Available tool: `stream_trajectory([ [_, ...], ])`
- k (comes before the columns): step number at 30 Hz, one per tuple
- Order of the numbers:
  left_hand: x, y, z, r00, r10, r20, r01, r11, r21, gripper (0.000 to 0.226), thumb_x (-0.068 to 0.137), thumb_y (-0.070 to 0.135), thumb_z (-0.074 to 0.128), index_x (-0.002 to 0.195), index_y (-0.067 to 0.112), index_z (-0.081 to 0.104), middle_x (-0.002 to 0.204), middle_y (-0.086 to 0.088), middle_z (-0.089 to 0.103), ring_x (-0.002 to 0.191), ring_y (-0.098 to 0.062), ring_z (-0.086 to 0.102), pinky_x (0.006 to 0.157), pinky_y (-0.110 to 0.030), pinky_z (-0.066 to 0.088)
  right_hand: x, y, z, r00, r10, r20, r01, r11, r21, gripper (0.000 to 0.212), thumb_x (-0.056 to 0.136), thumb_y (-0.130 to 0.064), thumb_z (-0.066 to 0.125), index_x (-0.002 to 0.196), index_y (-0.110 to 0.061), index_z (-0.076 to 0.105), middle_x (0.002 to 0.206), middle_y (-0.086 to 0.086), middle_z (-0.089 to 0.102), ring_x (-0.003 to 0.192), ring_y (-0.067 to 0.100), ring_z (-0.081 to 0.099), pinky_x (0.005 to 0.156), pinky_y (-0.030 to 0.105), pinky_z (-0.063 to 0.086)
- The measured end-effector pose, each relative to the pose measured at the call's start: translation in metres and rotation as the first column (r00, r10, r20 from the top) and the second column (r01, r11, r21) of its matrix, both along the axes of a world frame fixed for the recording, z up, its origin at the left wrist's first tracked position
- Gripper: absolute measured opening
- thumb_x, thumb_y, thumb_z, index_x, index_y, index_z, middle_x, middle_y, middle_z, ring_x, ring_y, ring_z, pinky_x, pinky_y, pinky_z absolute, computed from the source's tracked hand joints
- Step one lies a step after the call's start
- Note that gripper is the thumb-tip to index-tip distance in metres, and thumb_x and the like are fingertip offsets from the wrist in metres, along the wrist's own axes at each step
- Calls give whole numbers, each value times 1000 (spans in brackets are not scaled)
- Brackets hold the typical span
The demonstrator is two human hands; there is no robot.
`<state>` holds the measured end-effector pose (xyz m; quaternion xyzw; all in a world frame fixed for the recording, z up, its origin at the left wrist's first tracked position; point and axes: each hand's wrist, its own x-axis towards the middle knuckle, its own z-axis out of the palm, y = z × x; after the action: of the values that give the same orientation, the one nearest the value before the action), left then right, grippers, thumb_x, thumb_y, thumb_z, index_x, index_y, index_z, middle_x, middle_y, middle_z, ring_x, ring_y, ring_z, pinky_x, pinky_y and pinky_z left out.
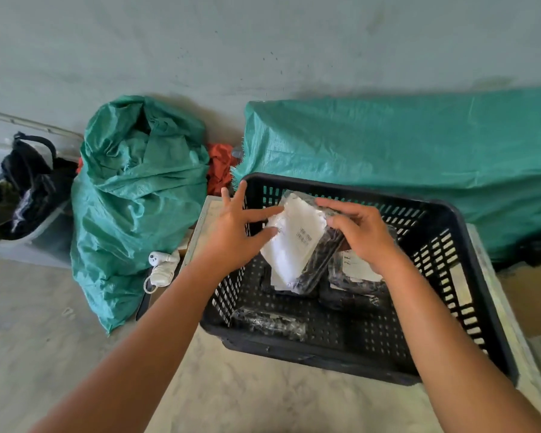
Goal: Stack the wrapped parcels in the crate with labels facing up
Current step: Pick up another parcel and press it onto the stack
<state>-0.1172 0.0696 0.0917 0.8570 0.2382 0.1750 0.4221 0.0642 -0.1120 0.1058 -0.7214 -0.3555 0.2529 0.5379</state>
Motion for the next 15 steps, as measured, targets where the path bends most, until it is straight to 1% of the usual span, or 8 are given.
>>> stream_trajectory([
  [1, 4, -4, 7, 999, -32, -14, 30, 993, -110, 49, 83, 36, 80, 124, 57, 63, 168, -1, 16, 155, -21, -6, 118, -47, 6, 5, -7, 11, 1000, 7, -19, -7, 1000, 21, 40, 86, -22, 62, 104, -54, 77, 107, -25, 76, 108, 8, 68, 94, 24, 56],
  [2, 8, -7, 14, 998, -64, 8, 65, 970, -233, 50, 78, 37, 83, 121, 58, 65, 166, -1, 22, 155, -13, 0, 122, -48, 8, 9, -12, 20, 999, 23, -43, -21, 999, 39, 39, 83, -24, 61, 104, -53, 77, 115, -26, 73, 113, -3, 65, 93, 16, 54],
  [3, 10, -8, 18, 994, -99, 45, 108, 931, -350, 52, 74, 38, 86, 120, 54, 68, 162, 2, 32, 154, -6, 7, 123, -46, 15, 14, -17, 27, 997, 41, -66, -37, 998, 55, 38, 81, -27, 59, 105, -50, 78, 119, -23, 73, 117, -3, 63, 94, 16, 51],
  [5, 14, -9, 20, 976, -189, 106, 216, 816, -535, 59, 67, 36, 90, 122, 43, 71, 149, 14, 49, 150, -1, 22, 117, -35, 32, 23, -25, 34, 991, 73, -115, -62, 993, 97, 40, 81, -29, 56, 110, -43, 79, 124, -13, 73, 119, 10, 65, 95, 32, 52],
  [7, 15, -9, 19, 954, -251, 165, 297, 711, -637, 63, 65, 34, 92, 125, 34, 72, 138, 18, 60, 140, -6, 45, 104, -24, 46, 32, -30, 34, 982, 89, -166, -65, 988, 143, 41, 82, -28, 55, 113, -37, 79, 126, -6, 73, 118, 18, 67, 91, 37, 52],
  [11, 18, -11, 18, 950, -222, 220, 312, 621, -719, 62, 66, 25, 93, 125, 27, 73, 139, 9, 63, 128, -11, 59, 97, -27, 53, 40, -29, 29, 956, 63, -287, -14, 985, 173, 41, 81, -30, 59, 117, -31, 79, 120, 6, 76, 107, 26, 70, 78, 39, 57],
  [13, 20, -10, 17, 952, -186, 242, 305, 615, -727, 60, 67, 22, 90, 124, 26, 73, 138, 9, 64, 126, -11, 60, 95, -27, 54, 43, -27, 23, 946, 44, -320, 22, 980, 200, 38, 81, -32, 65, 116, -32, 79, 123, 4, 74, 114, 23, 68, 90, 42, 53],
  [15, 22, -9, 15, 956, -125, 266, 285, 615, -735, 58, 69, 17, 87, 125, 25, 73, 137, 7, 64, 126, -13, 60, 95, -29, 55, 44, -26, 17, 947, 50, -319, 28, 972, 235, 37, 81, -32, 75, 119, -34, 77, 133, 2, 69, 130, 25, 60, 110, 54, 42],
])
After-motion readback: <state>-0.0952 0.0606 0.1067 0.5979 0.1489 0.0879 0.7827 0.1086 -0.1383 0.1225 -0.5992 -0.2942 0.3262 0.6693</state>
